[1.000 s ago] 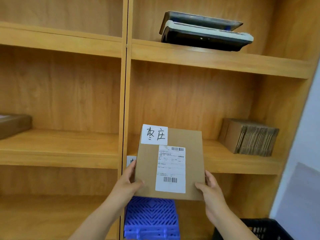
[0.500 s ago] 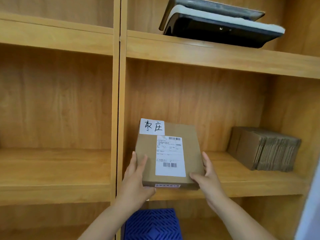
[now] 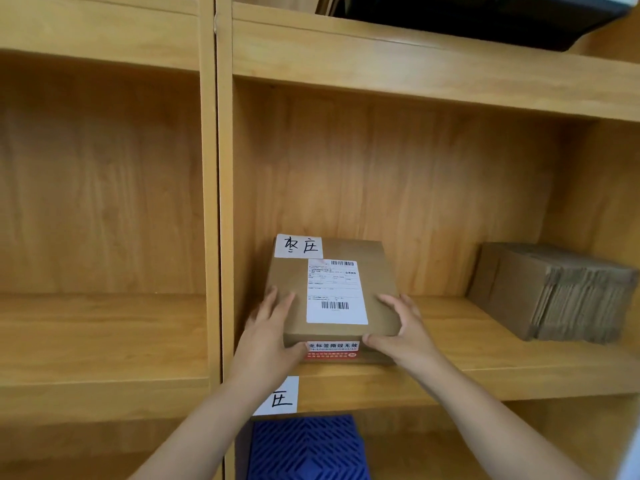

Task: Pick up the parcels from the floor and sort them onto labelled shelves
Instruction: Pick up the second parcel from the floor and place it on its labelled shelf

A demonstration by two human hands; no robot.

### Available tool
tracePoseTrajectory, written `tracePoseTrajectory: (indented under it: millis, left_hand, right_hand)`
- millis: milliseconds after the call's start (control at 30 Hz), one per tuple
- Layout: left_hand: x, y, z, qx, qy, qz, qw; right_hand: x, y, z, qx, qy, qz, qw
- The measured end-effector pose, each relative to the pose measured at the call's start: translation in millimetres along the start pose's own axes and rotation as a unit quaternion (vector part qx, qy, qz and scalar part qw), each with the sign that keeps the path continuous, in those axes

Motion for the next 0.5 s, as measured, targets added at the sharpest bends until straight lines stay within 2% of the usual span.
tracePoseTrajectory:
  millis: [300, 500]
  left_hand:
    - [-27, 1, 3, -0.133, -0.028, -0.057, 0.989]
    - [-34, 3, 7, -0.17, -0.037, -0.062, 0.983]
  right_hand:
    - [-31, -5, 22, 0.039, -0.012, -0.039, 0.998]
    - [-37, -9, 30, 0.056, -0.014, -0.05, 0.997]
Point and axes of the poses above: each hand's wrist, its own x-axis away from the middle knuckle, its own y-axis out of the palm, z = x × y, the point moved 4 cm from there along -x, towards the middle knuckle, and after that the axes turned 13 degrees about -z, right-handed, at the moved point
